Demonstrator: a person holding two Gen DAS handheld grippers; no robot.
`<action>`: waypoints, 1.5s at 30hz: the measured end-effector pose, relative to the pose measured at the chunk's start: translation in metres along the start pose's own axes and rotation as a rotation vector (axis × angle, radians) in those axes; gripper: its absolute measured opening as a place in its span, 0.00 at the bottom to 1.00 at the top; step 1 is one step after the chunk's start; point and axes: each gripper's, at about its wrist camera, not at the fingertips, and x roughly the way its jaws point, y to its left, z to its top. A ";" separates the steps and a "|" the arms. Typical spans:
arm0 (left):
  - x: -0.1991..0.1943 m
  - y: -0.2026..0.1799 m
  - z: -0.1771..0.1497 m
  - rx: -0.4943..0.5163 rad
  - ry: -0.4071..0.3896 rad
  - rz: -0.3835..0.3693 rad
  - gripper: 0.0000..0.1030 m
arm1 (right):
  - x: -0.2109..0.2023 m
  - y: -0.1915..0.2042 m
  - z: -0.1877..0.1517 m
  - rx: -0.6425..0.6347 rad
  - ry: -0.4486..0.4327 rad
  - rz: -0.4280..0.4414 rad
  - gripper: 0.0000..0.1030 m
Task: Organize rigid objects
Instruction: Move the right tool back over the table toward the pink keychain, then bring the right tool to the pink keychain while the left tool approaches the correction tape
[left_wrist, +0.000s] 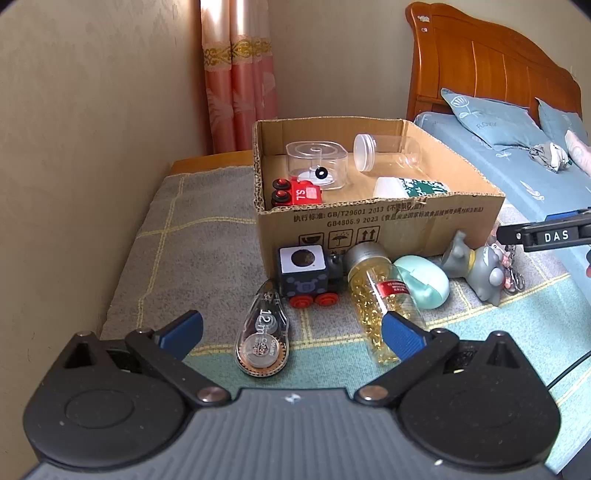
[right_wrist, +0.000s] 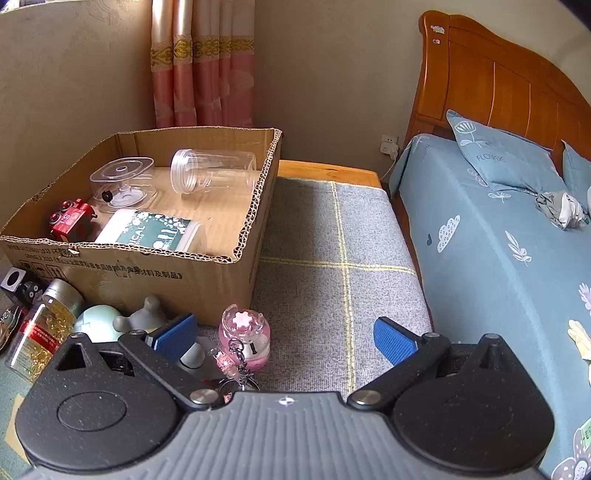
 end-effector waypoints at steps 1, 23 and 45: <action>0.000 0.000 0.000 0.000 0.002 0.002 0.99 | 0.003 -0.001 0.000 0.007 0.004 -0.005 1.00; 0.011 -0.009 0.001 0.023 0.033 -0.005 0.99 | -0.003 -0.059 -0.027 0.175 0.026 -0.034 1.00; 0.024 -0.001 -0.001 0.021 0.044 0.010 0.99 | 0.013 -0.046 -0.049 0.218 0.071 -0.142 1.00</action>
